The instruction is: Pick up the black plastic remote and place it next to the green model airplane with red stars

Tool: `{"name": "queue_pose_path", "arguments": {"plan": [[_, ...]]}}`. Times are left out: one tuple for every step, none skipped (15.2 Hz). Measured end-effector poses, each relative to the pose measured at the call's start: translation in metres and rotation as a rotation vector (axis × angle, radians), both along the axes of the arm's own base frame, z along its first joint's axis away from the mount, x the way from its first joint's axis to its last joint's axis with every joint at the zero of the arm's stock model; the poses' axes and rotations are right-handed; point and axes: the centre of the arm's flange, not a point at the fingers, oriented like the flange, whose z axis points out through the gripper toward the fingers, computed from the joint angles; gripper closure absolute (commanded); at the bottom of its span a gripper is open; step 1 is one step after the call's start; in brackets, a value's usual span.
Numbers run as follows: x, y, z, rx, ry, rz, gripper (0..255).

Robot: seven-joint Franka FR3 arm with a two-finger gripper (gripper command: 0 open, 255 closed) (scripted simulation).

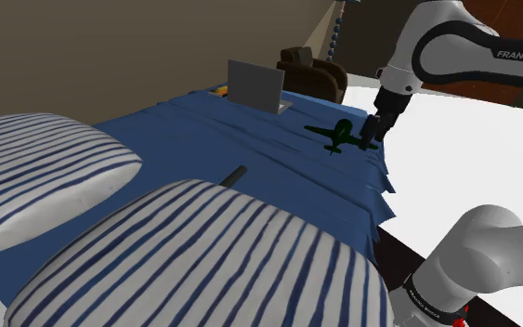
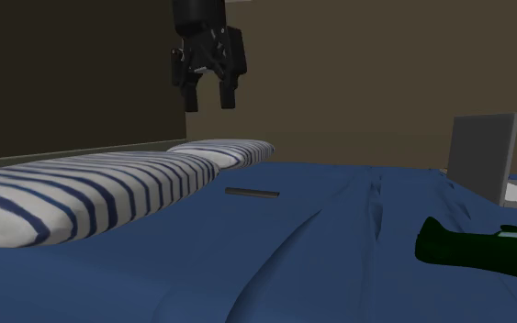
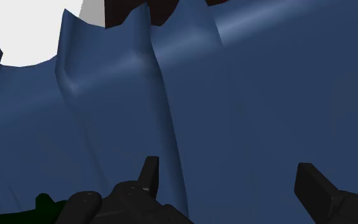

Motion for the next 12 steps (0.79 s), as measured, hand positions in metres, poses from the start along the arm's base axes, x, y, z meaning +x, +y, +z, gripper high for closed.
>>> {"name": "queue_pose_path", "arguments": {"plan": [[0.000,0.000,0.000,0.000,0.000,0.000,0],[0.002,0.006,-0.004,-0.002,-0.001,-0.013,0],[0.004,0.014,-0.008,-0.004,-0.004,-0.035,0],[0.006,0.022,-0.015,-0.007,-0.007,-0.061,0],[0.013,0.034,-0.019,-0.009,-0.011,-0.089,0],[0.018,0.046,-0.023,-0.012,-0.014,-0.119,0],[0.020,0.060,-0.027,-0.015,-0.018,-0.149,0],[0.026,0.073,-0.034,-0.018,-0.021,-0.179,0],[0.029,0.083,-0.041,-0.020,-0.025,-0.211,0],[0.037,0.090,-0.045,-0.023,-0.030,-0.243,0],[0.043,0.099,-0.055,-0.026,-0.033,-0.274,0],[0.049,0.108,-0.058,-0.029,-0.037,-0.305,0]]}}
